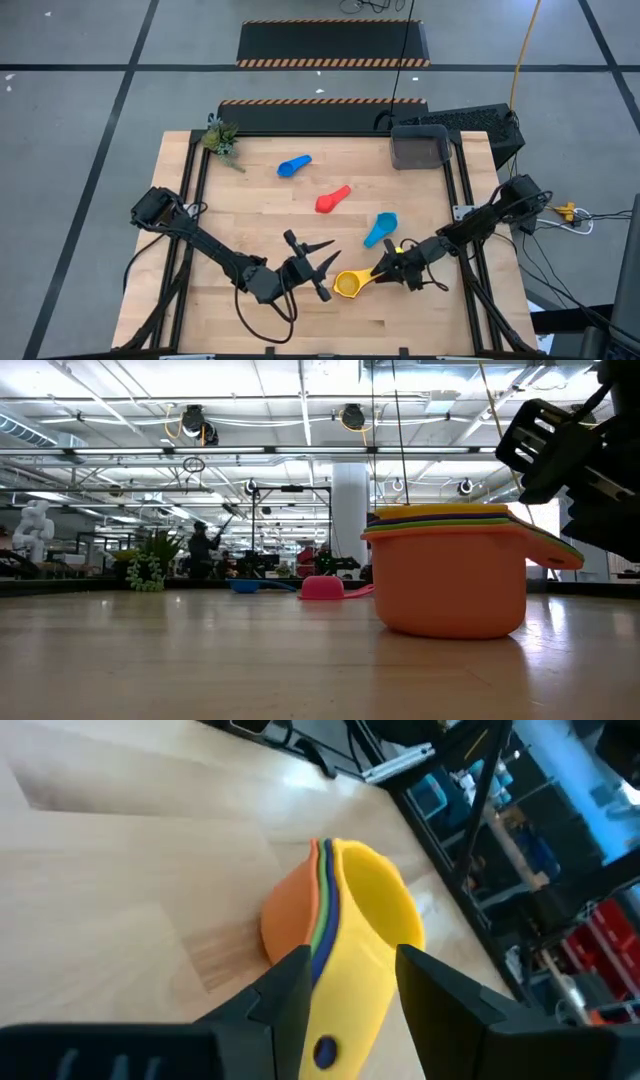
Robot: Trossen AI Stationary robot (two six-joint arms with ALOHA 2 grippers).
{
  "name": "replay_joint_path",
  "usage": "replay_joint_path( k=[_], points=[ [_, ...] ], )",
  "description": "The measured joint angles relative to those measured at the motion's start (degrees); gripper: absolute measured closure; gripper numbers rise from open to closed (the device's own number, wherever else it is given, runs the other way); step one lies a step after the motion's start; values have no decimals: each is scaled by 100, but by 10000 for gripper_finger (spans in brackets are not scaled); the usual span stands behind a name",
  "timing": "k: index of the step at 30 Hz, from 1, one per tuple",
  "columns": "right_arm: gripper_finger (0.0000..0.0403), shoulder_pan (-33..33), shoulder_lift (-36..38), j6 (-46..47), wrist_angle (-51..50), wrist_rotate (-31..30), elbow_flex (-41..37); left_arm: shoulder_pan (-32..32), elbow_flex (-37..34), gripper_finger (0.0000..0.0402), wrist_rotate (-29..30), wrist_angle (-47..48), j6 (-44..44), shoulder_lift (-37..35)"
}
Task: Nest measuring cups in basket
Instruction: Stack the yellow measuring cup on top of the dark blue measuring cup
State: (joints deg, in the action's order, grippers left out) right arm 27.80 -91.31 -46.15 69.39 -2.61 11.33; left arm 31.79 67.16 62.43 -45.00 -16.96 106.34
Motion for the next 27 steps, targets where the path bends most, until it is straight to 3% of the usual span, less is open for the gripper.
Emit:
replay_joint_path(
  k=[8,15,22,27],
  points=[
    [260,-129,868,936,-714,424,-2,0,0,270,0,31,57,0],
    [265,-527,1524,2408,-1549,14,10,-4,-2,270,0,29,81,0],
    [296,-759,1607,2572,-3369,-26,396,-79,-2,270,0,36,109,0],
    [312,-746,1607,2603,-3384,167,467,-149,-2,270,1,173,266,0]
  ],
)
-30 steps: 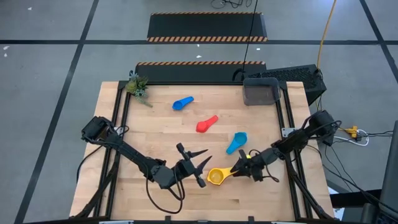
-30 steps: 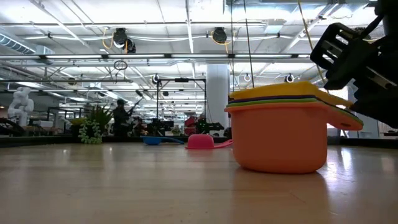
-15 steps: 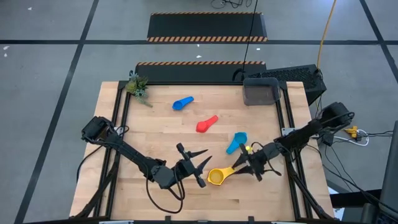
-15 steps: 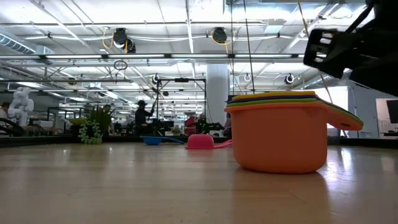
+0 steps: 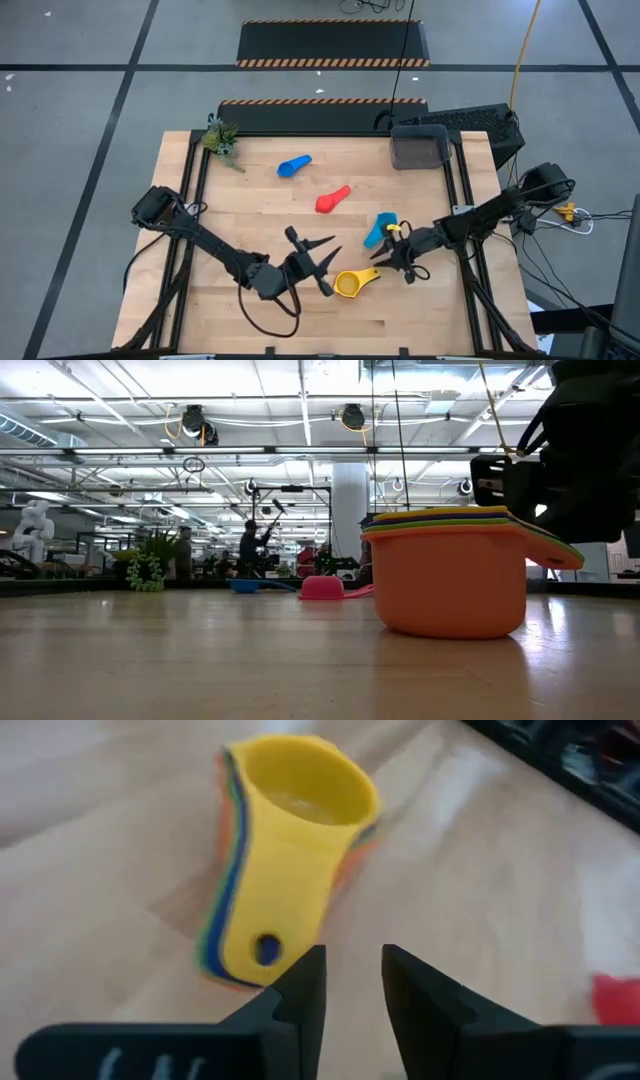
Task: Nest measuring cups in basket
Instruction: Stack the yellow measuring cup on top of the dark blue measuring cup
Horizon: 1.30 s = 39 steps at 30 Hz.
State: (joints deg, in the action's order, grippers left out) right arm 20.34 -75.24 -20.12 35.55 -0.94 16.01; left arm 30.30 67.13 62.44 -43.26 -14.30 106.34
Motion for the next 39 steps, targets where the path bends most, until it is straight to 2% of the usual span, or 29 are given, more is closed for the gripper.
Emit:
replay_joint_path(
  k=[4,12,15,19,26,34,39],
  points=[
    [318,7,0,-2,-32,367,0,-17,0,270,-13,118,97,0],
    [319,7,0,36,-28,419,0,-17,0,270,-51,133,117,0],
    [319,7,0,11,-26,298,0,-17,0,270,-51,129,117,0],
    [319,0,0,4,-28,-178,0,-17,0,270,-53,127,115,0],
    [319,0,-17,238,-41,-196,0,-17,0,270,-64,117,119,0],
    [319,9,-533,446,-66,-178,173,-53,0,270,-66,110,123,0],
    [319,95,-896,472,-65,138,410,-80,0,270,-93,130,132,0]
  ],
)
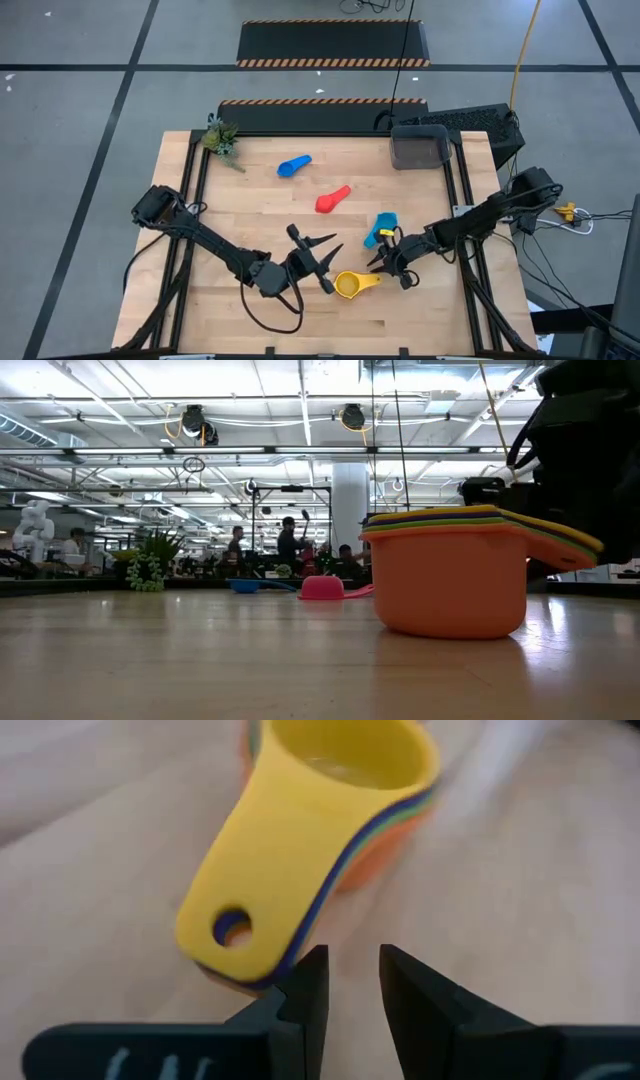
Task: Nest measuring cups in basket
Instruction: Stack the yellow measuring cup on top of the dark blue measuring cup, then stack the light blue measuring cup on top of the yellow measuring cup
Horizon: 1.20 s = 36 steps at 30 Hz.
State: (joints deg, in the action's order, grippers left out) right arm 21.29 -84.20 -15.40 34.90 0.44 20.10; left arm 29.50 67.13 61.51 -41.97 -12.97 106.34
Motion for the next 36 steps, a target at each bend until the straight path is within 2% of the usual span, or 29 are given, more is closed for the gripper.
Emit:
replay_joint_path(
  k=[12,20,24,26,31,36],
  points=[
    [319,21,-59,438,36,565,30,4,0,270,-14,145,-2,0],
    [319,210,-59,1085,-1,741,222,-37,0,270,-15,148,-1,0],
    [319,287,-57,1040,-201,669,354,-64,0,270,-19,150,56,0],
    [319,287,-57,972,-398,404,418,-80,0,270,-21,148,97,0],
    [319,283,-57,836,-967,-853,521,-169,0,270,-26,171,296,0],
    [319,283,-54,720,-1159,-2121,559,-334,0,270,-24,998,568,0]
  ],
)
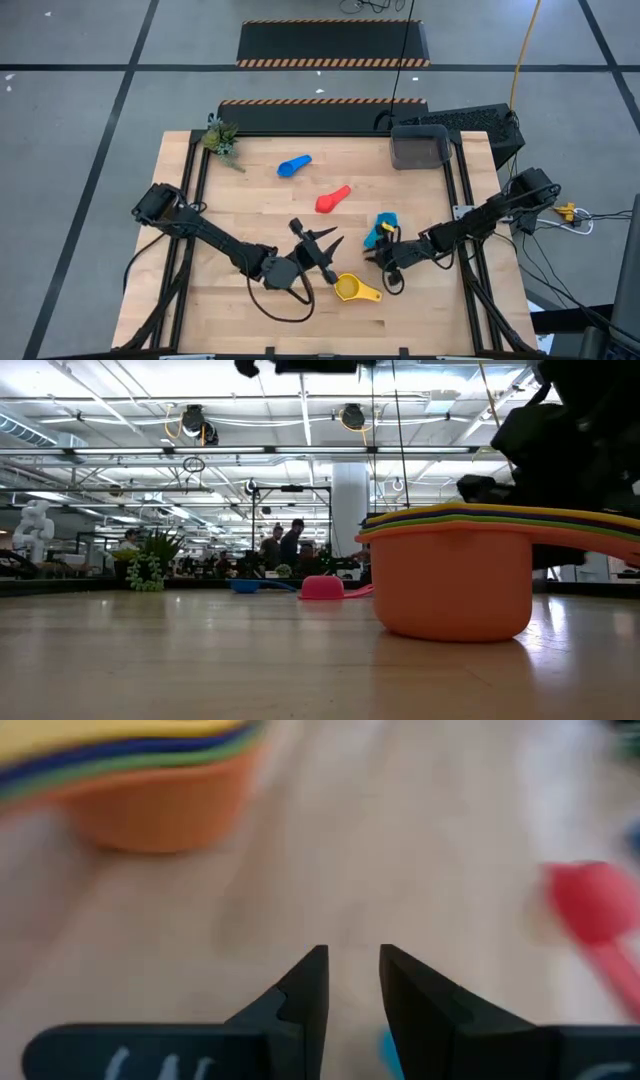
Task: Nest measuring cups in basket
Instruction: Stack the light blue measuring cup on top of the yellow measuring cup
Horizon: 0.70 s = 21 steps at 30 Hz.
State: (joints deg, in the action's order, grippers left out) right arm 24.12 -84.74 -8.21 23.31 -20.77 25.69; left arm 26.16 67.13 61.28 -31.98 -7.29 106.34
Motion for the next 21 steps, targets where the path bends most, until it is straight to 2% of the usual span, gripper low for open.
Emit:
replay_joint_path(
  k=[5,11,16,21],
  points=[
    [319,0,383,82,-347,-978,9,-318,0,270,-170,346,-81,0],
    [319,-29,1045,5,-1444,-1694,9,-868,2,270,-1291,414,-277,-105],
    [319,-85,1147,4,-2034,-1701,9,-1229,0,270,-2010,752,-190,-121],
    [318,37,1168,301,-1784,-1512,7,-1511,0,270,-2363,1427,26,-129]
  ],
)
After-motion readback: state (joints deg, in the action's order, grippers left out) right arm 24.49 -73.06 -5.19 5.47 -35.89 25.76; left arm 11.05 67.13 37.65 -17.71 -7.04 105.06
